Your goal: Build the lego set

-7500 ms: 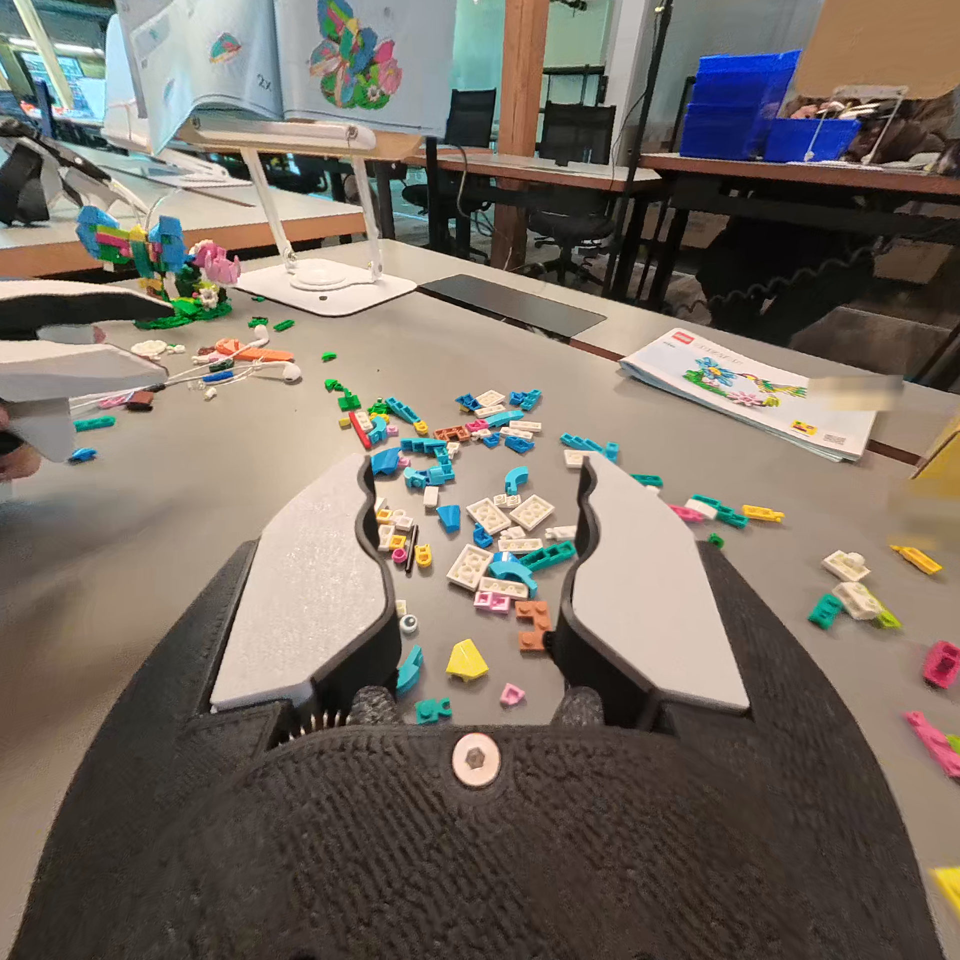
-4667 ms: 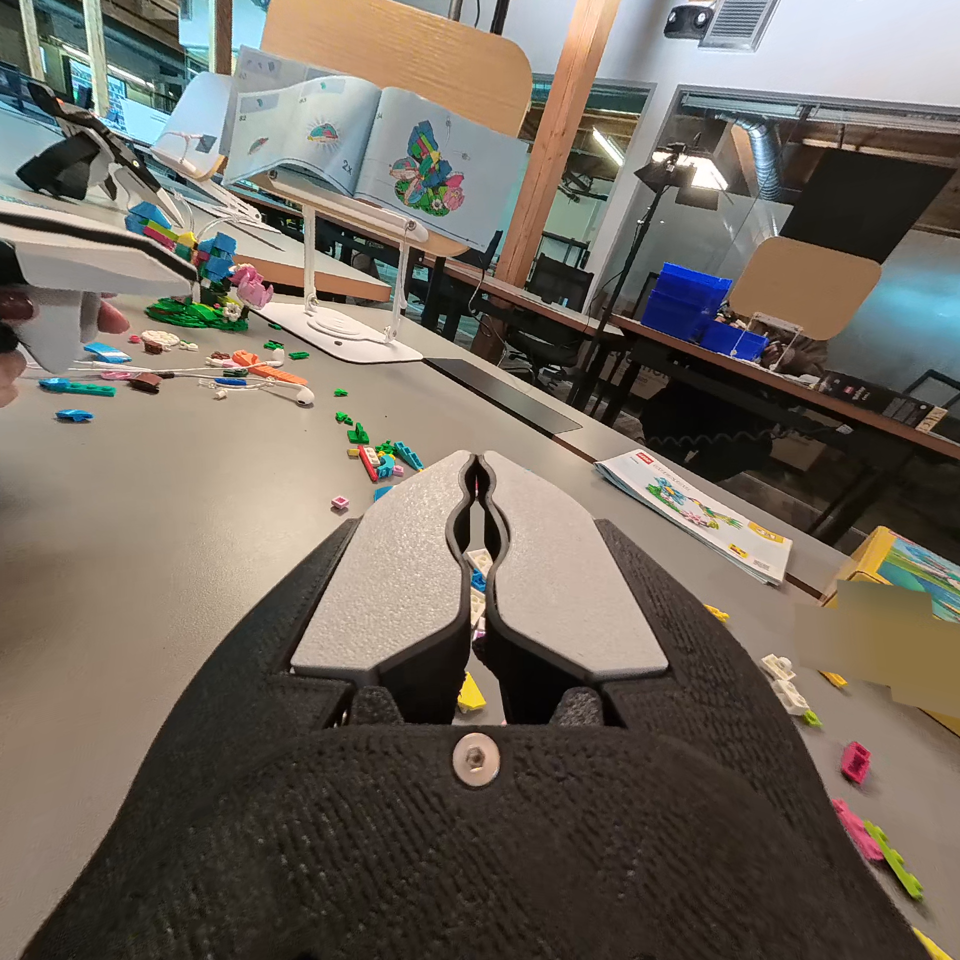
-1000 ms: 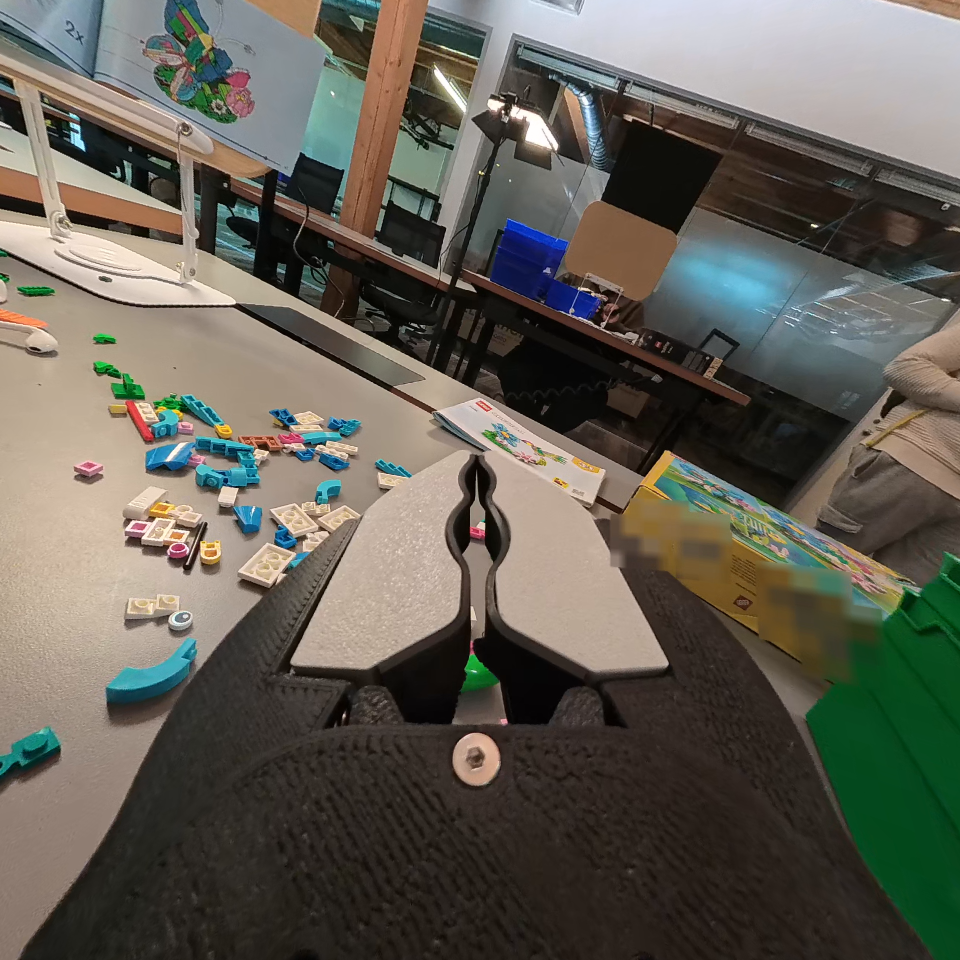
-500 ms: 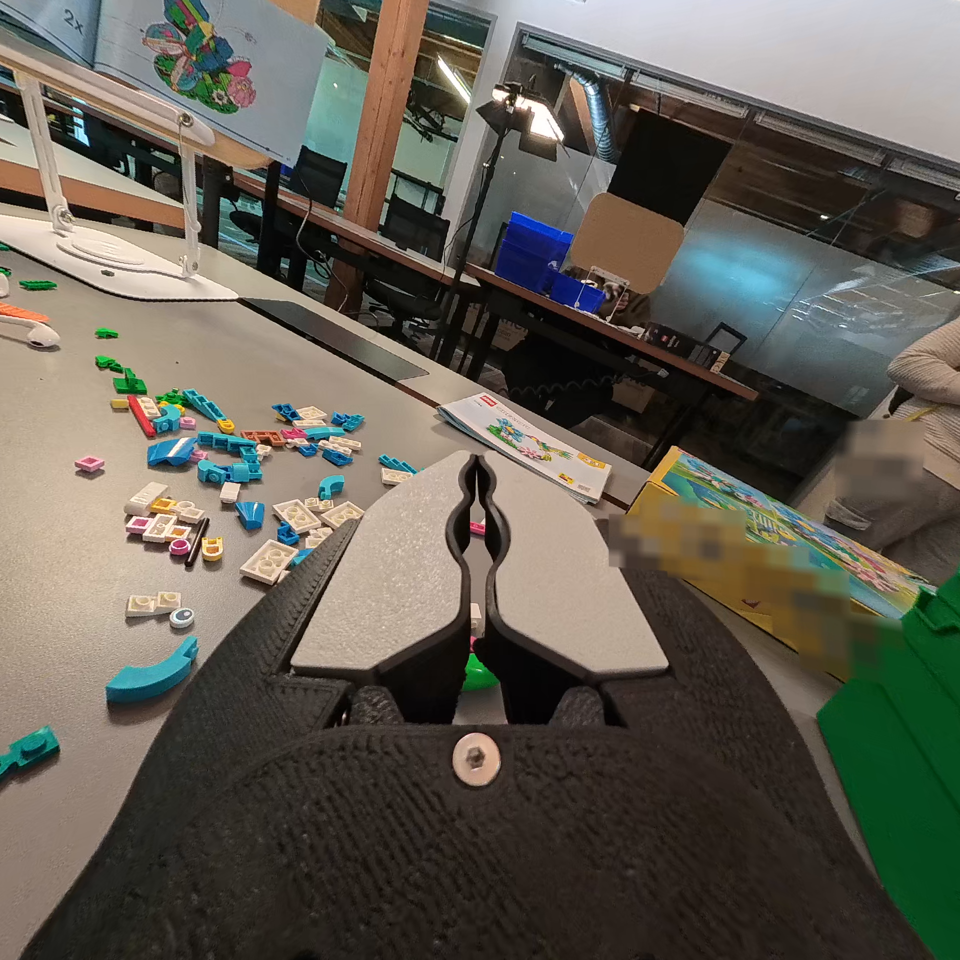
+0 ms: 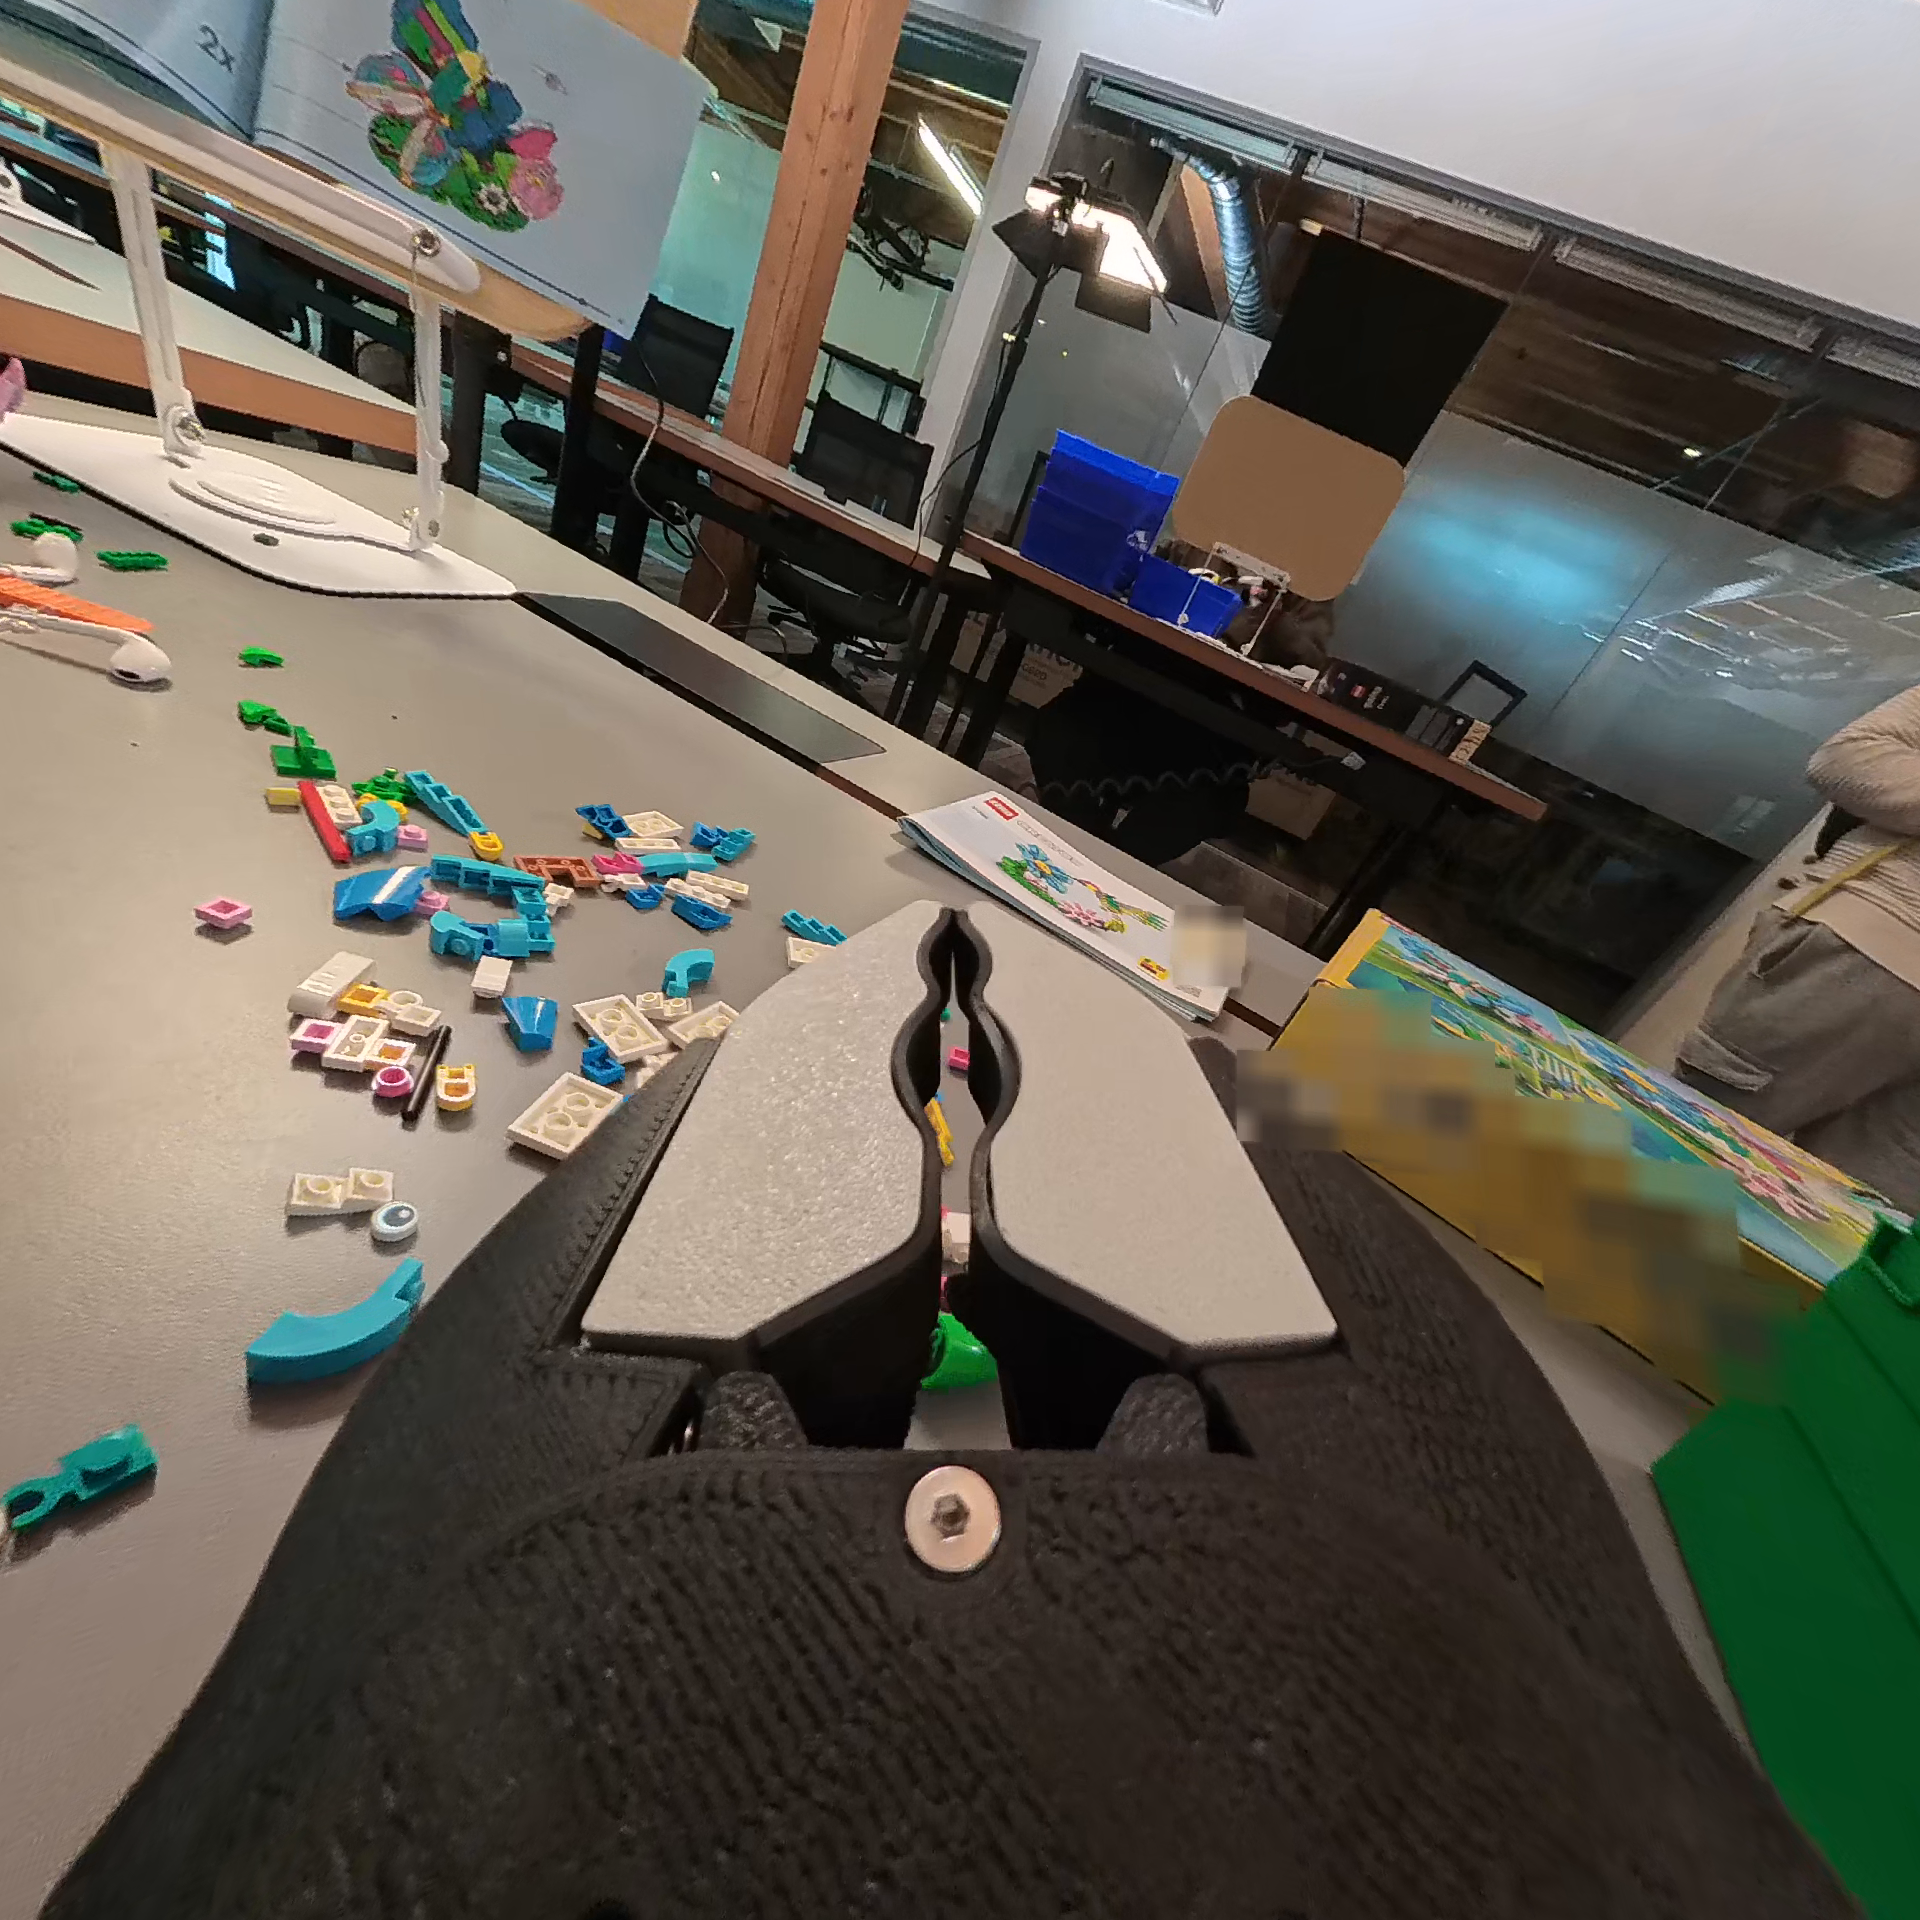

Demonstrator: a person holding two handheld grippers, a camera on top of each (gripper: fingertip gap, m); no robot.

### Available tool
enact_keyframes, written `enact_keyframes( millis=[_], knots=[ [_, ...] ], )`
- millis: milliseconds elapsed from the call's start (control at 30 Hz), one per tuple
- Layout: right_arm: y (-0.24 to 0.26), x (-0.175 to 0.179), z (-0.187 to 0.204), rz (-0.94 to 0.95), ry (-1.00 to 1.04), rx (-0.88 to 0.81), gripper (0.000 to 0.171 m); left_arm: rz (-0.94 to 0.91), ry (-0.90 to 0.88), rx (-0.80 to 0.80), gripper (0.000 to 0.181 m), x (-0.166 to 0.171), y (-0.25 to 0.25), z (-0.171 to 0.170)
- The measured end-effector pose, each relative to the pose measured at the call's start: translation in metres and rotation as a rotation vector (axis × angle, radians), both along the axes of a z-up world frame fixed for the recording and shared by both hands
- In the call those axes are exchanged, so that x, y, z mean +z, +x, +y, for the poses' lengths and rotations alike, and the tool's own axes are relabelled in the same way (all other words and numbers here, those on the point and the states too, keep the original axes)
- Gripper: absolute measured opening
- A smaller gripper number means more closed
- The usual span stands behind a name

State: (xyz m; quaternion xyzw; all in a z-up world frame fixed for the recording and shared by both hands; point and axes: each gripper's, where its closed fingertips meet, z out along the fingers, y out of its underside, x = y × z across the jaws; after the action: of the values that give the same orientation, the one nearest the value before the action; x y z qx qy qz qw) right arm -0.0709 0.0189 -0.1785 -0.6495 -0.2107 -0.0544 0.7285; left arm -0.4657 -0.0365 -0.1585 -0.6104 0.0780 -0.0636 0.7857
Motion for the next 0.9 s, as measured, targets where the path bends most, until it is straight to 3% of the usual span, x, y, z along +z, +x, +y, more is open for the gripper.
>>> enact_keyframes(
  millis=[200, 333, 500, 667, 900],
  knots=[
    [0.0, 0.001, -0.001, 0.005, 0.005, -0.001, 0.0, 0.015, -0.011, -0.013, 0.0, -0.001, 0.004, 0.0],
    [0.0, 0.0, 0.0, 0.007, 0.0, -0.005, 0.0, 0.097, -0.115, -0.061, 0.0, -0.014, 0.022, 0.009],
    [0.001, 0.001, 0.0, 0.005, 0.0, -0.007, 0.0, 0.105, -0.208, -0.231, 0.0, -0.025, 0.073, 0.018],
    [0.002, 0.005, -0.002, 0.008, 0.019, -0.009, 0.0, 0.151, -0.164, -0.278, 0.008, -0.023, 0.096, 0.02],
    [0.0, 0.001, -0.001, 0.001, 0.01, -0.005, 0.0, 0.06, -0.085, -0.29, 0.008, -0.011, 0.086, 0.012]
  ],
)
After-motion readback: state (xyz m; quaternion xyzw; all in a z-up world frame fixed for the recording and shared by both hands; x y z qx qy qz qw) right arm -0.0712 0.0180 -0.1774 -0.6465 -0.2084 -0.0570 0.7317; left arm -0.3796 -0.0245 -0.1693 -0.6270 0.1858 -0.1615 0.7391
